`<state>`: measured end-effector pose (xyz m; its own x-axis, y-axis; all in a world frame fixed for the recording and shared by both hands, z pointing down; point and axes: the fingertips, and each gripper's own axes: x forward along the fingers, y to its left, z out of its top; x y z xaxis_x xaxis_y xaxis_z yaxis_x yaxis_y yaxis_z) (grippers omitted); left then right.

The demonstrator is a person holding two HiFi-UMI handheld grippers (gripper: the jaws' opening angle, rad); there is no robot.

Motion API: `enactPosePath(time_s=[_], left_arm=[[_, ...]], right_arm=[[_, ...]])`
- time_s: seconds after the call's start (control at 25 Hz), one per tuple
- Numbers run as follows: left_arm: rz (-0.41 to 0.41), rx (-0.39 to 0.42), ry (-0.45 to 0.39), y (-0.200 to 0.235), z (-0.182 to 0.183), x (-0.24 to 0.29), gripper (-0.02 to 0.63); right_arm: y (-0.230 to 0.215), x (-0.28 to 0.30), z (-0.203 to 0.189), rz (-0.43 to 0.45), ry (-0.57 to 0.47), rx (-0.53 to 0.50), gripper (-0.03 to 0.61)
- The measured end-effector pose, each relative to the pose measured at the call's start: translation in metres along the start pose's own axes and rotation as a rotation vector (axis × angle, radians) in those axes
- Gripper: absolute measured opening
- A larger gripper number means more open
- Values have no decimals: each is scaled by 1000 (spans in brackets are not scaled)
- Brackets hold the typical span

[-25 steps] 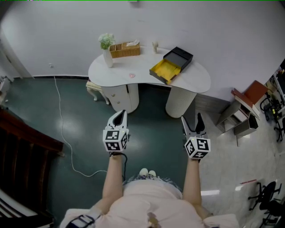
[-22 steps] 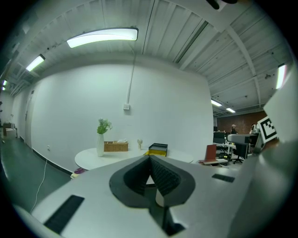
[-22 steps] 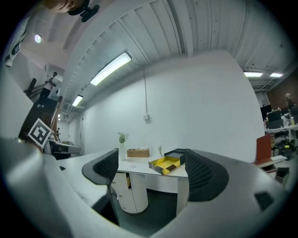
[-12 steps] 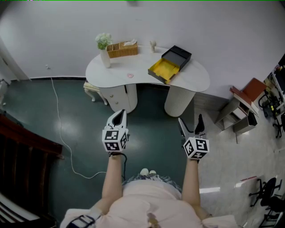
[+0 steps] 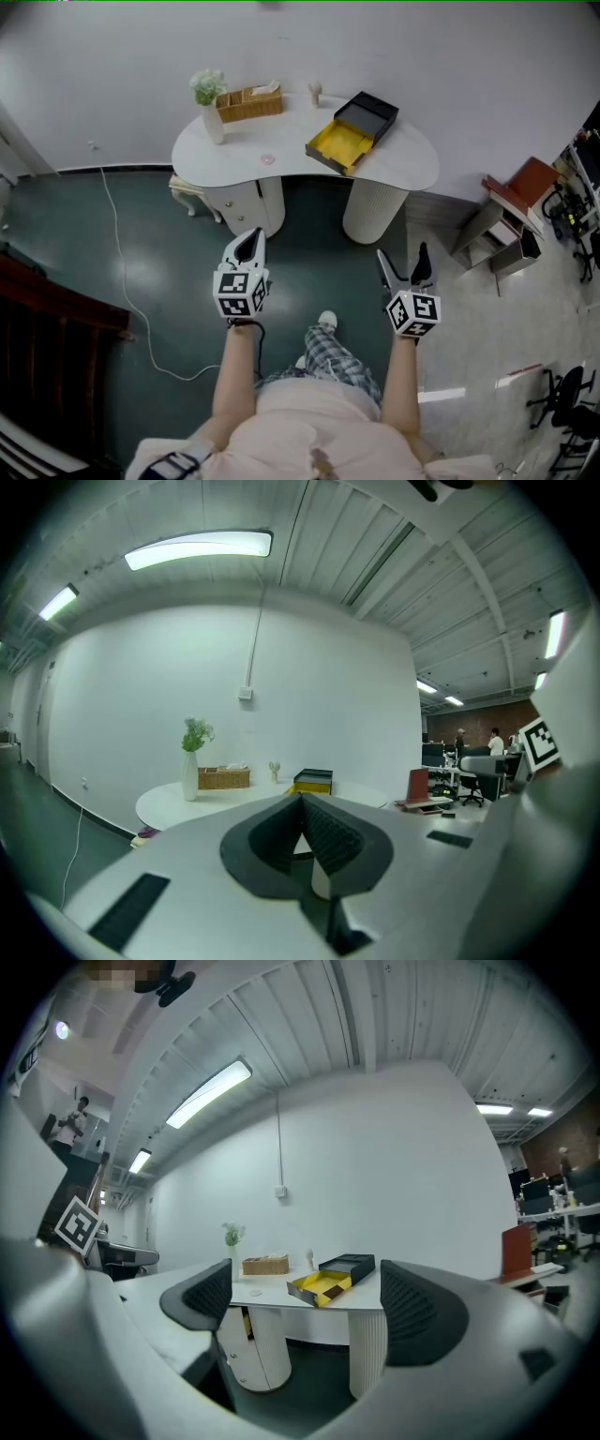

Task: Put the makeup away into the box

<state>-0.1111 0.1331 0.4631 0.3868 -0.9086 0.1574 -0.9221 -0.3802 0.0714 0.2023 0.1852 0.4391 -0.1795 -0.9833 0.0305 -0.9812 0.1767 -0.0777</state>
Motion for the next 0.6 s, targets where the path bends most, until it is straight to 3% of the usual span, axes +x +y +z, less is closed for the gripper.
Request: enactPosePath(time_s=[0.6], left_arm=[[32,2,3,38,4,96,26]], right_arm=[[-22,115,-5,37,-7,-3,485]])
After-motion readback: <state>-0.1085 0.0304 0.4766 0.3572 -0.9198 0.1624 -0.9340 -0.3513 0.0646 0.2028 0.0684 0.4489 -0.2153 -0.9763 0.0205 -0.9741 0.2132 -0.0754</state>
